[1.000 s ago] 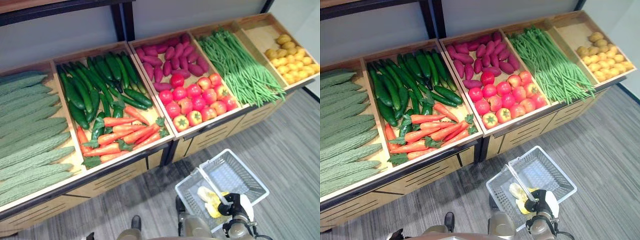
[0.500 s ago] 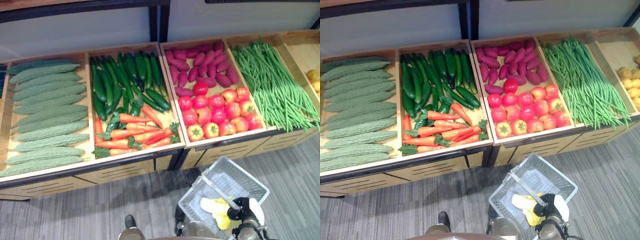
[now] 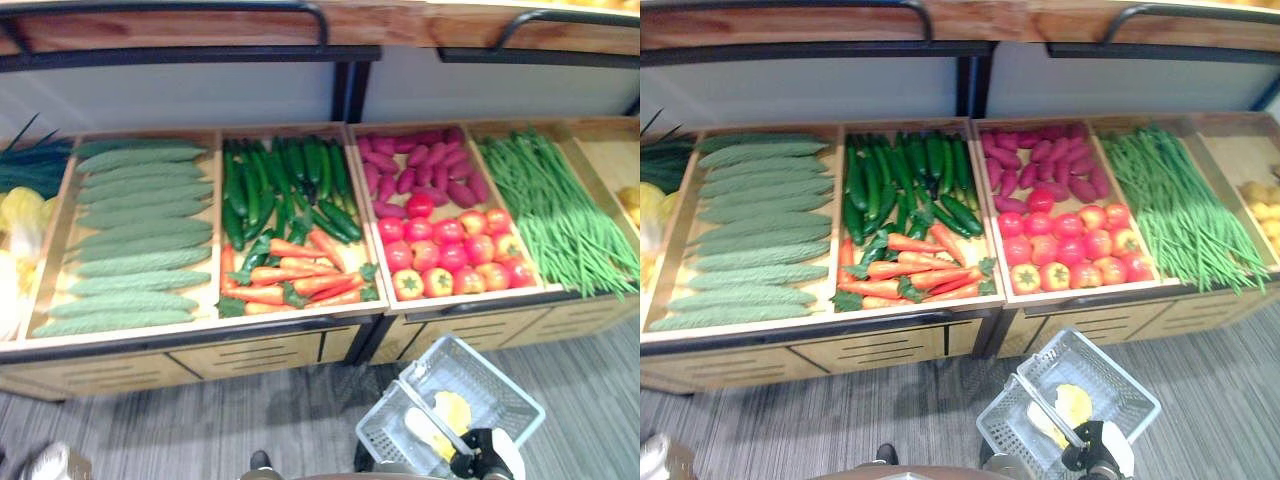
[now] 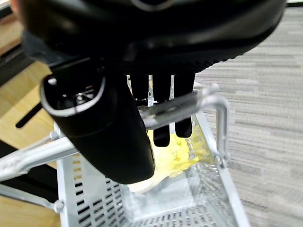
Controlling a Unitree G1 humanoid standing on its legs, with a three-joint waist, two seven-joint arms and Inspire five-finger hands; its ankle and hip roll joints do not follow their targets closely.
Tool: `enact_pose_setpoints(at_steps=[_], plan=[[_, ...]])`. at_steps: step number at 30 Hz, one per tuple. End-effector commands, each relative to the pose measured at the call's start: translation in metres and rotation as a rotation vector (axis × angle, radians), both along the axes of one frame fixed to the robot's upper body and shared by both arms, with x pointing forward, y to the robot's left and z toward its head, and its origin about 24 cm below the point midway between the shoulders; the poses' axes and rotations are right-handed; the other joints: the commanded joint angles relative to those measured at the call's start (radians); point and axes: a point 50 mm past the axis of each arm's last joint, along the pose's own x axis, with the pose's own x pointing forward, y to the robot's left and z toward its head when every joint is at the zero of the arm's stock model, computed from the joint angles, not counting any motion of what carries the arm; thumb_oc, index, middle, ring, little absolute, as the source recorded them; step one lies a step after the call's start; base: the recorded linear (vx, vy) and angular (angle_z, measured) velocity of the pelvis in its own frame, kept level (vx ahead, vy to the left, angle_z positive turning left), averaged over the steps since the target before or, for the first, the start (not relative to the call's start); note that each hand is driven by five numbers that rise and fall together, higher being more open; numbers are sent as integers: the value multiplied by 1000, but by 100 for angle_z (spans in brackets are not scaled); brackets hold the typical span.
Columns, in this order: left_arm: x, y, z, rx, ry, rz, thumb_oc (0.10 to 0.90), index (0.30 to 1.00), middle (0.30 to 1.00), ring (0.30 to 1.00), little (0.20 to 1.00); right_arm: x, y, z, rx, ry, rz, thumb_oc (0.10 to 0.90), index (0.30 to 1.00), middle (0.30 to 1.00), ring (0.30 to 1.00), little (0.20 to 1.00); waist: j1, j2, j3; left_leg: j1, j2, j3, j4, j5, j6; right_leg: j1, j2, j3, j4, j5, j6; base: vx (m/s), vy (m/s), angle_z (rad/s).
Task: Get the vegetables into the basket
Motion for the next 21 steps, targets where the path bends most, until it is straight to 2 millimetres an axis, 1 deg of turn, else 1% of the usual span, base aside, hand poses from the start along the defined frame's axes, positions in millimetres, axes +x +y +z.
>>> enact_pose_setpoints(at_steps=[1, 2, 3, 4, 5, 6, 8, 9, 10, 12, 13, 14, 15, 17, 19, 20, 21], plan=[[23, 3, 52, 335, -13, 43, 900, 1000, 1000, 1000, 1000, 34, -5, 11, -21, -166, -62, 400, 300, 300, 300, 300, -26, -14, 29, 2, 22, -35, 7, -40, -25, 1, -91, 26, 10, -3, 114, -17, 15, 10], [43, -8, 74, 423, 11, -114, 900, 1000, 1000, 1000, 1000, 33, -8, 11, -21, -153, -66, 400, 300, 300, 300, 300, -29, -13, 31, 2, 22, -38, 7, -41, -23, 3, -91, 28, 9, -4, 116, 0, 0, 0], [46, -9, 76, 426, 29, -139, 900, 1000, 1000, 1000, 1000, 34, -8, 11, -21, -153, -61, 400, 300, 300, 300, 300, -28, -12, 30, 0, 21, -39, 7, -41, -22, 1, -91, 30, 8, -3, 115, -24, 23, -8], [53, -16, 80, 437, 24, -208, 900, 1000, 1000, 1000, 1000, 35, -9, 12, -25, -150, -50, 400, 300, 300, 300, 300, -30, -11, 30, 0, 19, -40, 7, -42, -21, 1, -91, 33, 7, -4, 115, -28, 31, -6], [67, -25, 81, 421, 29, -333, 900, 1000, 1000, 1000, 1000, 34, -11, 12, -23, -134, -47, 400, 300, 300, 300, 300, -39, -8, 29, 1, 19, -38, 7, -42, -19, 1, -91, 36, 5, -3, 114, -18, 33, -6], [71, -27, 80, 413, 31, -366, 900, 1000, 1000, 1000, 1000, 35, -13, 12, -27, -132, -40, 400, 300, 300, 300, 300, -38, -4, 30, 2, 19, -37, 7, -43, -19, 2, -90, 38, 4, -3, 114, -12, 35, -4], [95, -62, 100, 503, -8, -689, 900, 1000, 1000, 1000, 1000, 39, -21, 16, -44, -136, -40, 400, 300, 300, 300, 300, -46, 4, 35, 8, 19, -36, 7, -43, -18, 7, -88, 42, 1, -3, 113, -9, 29, -7], [101, -72, 107, 542, -2, -821, 900, 1000, 1000, 1000, 1000, 44, -23, 18, -49, -145, -35, 400, 300, 300, 300, 300, -49, 9, 36, 6, 18, -37, 7, -41, -17, 6, -87, 45, 0, -3, 113, -19, 33, -9], [104, -78, 111, 537, -15, -956, 900, 1000, 1000, 1000, 1000, 50, -27, 22, -53, -165, -28, 400, 300, 300, 300, 300, -54, 15, 38, 7, 18, -36, 7, -39, -17, 5, -86, 49, 0, -1, 113, -17, 38, -6], [110, -79, 115, 513, 5, -1147, 900, 1000, 1000, 1000, 1000, 57, -32, 26, -71, -174, 6, 400, 300, 300, 300, 300, -67, 24, 38, 13, 20, -26, 7, -38, -20, 4, -84, 61, 0, -1, 114, 0, 41, -6], [112, -81, 117, 505, 11, -1218, 900, 1000, 1000, 1000, 1000, 60, -32, 28, -74, -176, 22, 400, 300, 300, 300, 300, -72, 25, 37, 17, 21, -21, 7, -37, -21, 3, -82, 66, 0, -1, 113, 19, 30, -21], [115, -83, 118, 527, 61, -1278, 900, 1000, 1000, 1000, 1000, 60, -33, 28, -80, -171, 42, 400, 300, 300, 300, 300, -78, 26, 36, 22, 22, -12, 7, -38, -23, 3, -80, 73, 0, -2, 113, 24, 24, -27], [120, -91, 115, 515, 86, -1358, 900, 1000, 1000, 1000, 1000, 63, -34, 29, -83, -167, 67, 400, 300, 300, 300, 300, -92, 28, 35, 25, 24, -5, 7, -38, -24, 2, -77, 82, 0, -2, 113, 27, 20, -27], [125, -95, 112, 497, 115, -1430, 900, 1000, 1000, 1000, 1000, 62, -36, 30, -85, -154, 88, 400, 300, 300, 300, 300, -100, 30, 35, 30, 25, 2, 7, -39, -25, 0, -75, 90, 0, -2, 113, 25, 12, -20], [125, -95, 112, 497, 115, -1431, 900, 1000, 1000, 1000, 1000, 62, -36, 30, -85, -154, 87, 400, 300, 300, 300, 300, -99, 30, 35, 31, 25, 3, 7, -39, -26, 1, -75, 90, 0, -2, 113, 17, 7, -19], [129, -100, 109, 464, 139, -1516, 900, 1000, 1000, 1000, 1000, 65, -37, 32, -81, -159, 90, 400, 300, 300, 300, 300, -110, 31, 35, 35, 25, 8, 7, -40, -26, 0, -73, 99, 0, -3, 113, 33, 8, -15], [131, -100, 110, 468, 156, -1537, 900, 1000, 1000, 1000, 1000, 64, -36, 31, -78, -157, 96, 400, 300, 300, 300, 300, -113, 31, 34, 38, 27, 11, 7, -40, -27, 1, -72, 102, 0, -3, 113, 50, 11, -15]])
